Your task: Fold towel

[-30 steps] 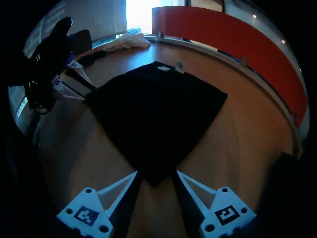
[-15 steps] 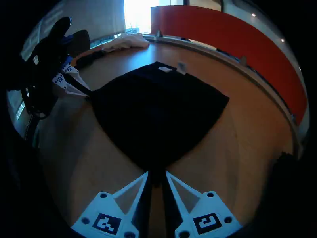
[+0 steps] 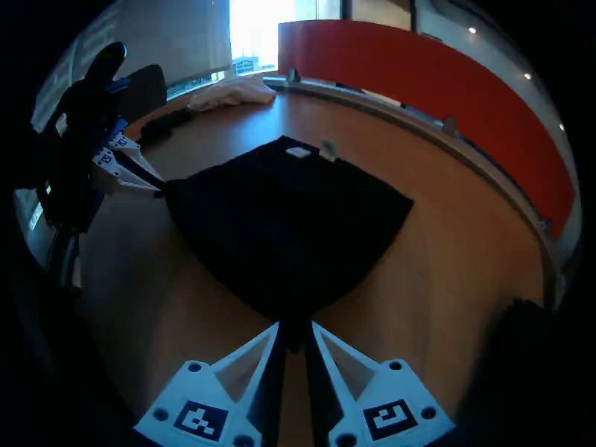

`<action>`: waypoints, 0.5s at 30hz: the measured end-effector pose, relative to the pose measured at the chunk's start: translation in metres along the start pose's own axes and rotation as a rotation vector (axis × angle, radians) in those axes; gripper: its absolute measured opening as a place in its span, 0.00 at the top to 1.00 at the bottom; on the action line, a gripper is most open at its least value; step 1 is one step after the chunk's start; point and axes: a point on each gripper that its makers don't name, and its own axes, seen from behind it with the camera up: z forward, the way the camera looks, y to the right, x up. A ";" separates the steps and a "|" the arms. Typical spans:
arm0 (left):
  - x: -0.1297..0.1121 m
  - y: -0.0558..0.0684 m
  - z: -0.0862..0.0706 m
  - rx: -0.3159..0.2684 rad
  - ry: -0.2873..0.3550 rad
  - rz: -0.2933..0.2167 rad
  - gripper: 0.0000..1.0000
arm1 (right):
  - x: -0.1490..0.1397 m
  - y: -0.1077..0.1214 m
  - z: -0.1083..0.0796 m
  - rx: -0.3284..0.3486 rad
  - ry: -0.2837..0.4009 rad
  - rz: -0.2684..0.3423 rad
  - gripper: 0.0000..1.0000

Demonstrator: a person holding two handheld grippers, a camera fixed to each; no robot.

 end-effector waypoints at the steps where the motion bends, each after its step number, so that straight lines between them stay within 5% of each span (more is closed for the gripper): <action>1: 0.004 0.000 -0.003 0.001 0.006 -0.001 0.88 | 0.003 0.001 -0.003 -0.004 0.005 -0.005 0.84; 15: 0.047 0.002 -0.054 0.029 0.041 -0.014 0.88 | 0.052 0.006 -0.053 -0.037 0.080 -0.070 0.84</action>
